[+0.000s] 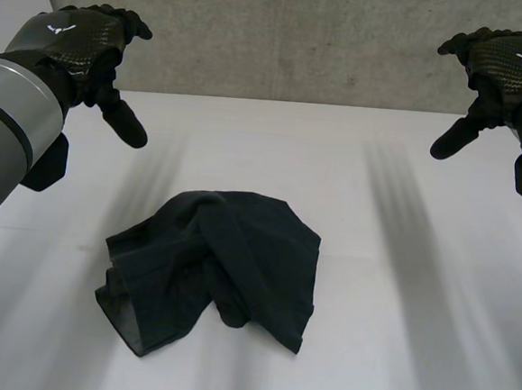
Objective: Fold the shorts.
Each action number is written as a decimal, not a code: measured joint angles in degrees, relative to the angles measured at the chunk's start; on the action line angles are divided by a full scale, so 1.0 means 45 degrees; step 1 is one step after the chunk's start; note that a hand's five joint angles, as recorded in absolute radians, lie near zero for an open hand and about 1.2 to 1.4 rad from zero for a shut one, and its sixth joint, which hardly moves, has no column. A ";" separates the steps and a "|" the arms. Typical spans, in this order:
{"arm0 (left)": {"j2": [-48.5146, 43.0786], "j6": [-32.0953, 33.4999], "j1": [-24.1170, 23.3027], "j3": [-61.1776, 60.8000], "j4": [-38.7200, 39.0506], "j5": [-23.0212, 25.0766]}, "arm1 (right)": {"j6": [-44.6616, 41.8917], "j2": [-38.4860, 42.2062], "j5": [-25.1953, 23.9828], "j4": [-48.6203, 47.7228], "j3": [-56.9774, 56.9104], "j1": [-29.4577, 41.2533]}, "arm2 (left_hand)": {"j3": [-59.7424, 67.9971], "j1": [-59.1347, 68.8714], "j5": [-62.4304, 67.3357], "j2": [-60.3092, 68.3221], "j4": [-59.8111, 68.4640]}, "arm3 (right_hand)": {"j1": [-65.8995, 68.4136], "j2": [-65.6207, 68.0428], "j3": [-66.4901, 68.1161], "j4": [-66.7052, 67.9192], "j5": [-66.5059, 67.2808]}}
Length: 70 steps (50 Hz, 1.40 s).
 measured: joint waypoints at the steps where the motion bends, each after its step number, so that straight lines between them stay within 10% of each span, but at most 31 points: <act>1: -0.0010 0.0000 0.0004 -0.0001 0.0002 0.0000 | -0.0033 0.0011 -0.0030 -0.0031 0.0052 -0.0007 | 0.0000 0.0000 0.0000 0.0000 0.0000 | 0.0001 0.0000 0.0000 0.0000 0.0003; 11: -0.0155 0.0700 0.0277 -0.0326 0.0072 0.0214 | -0.0464 0.0079 -0.0782 -0.0032 0.0233 0.0013 | 0.0000 0.0000 -0.0001 0.0000 0.0000 | 0.0001 0.0000 -0.0002 0.0000 -0.0001; 24: -0.0835 0.5178 0.3046 -0.4525 0.2425 0.2130 | -0.2352 0.1105 -0.3255 0.0598 0.0653 0.0422 | 0.0000 0.0001 -0.0001 0.0000 0.0025 | 0.0000 0.0000 0.0000 0.0000 -0.0001; 41: -0.3817 0.5502 0.4181 -0.6476 0.5138 0.4350 | -0.2380 0.1650 -0.3188 0.0590 0.0836 0.0802 | 0.1740 0.1767 0.1973 0.2051 0.2153 | 0.0001 0.0000 0.0000 0.0000 0.0000; 49: -0.4713 0.5524 0.4143 -0.6210 0.5726 0.4265 | -0.2390 0.1635 -0.3195 0.0549 0.1017 0.0816 | 0.3863 0.4174 0.3955 0.4165 0.4264 | 0.0000 0.0000 -0.0006 0.0000 0.0001; 55: -0.4736 0.5498 0.4162 -0.5849 0.6272 0.3849 | -0.2400 0.1629 -0.3204 0.0534 0.1090 0.0810 | 1.1725 1.1303 1.1799 1.2069 1.2187 | 0.0000 0.0000 -0.0005 0.0000 0.0003; 70: -0.3854 0.5455 0.3297 -0.1444 0.7901 0.0604 | -0.2386 0.1585 -0.3204 0.0509 0.1089 0.0832 | 1.2149 1.1451 1.2215 1.2529 1.2592 | 0.0001 0.0000 0.0000 0.0000 0.0000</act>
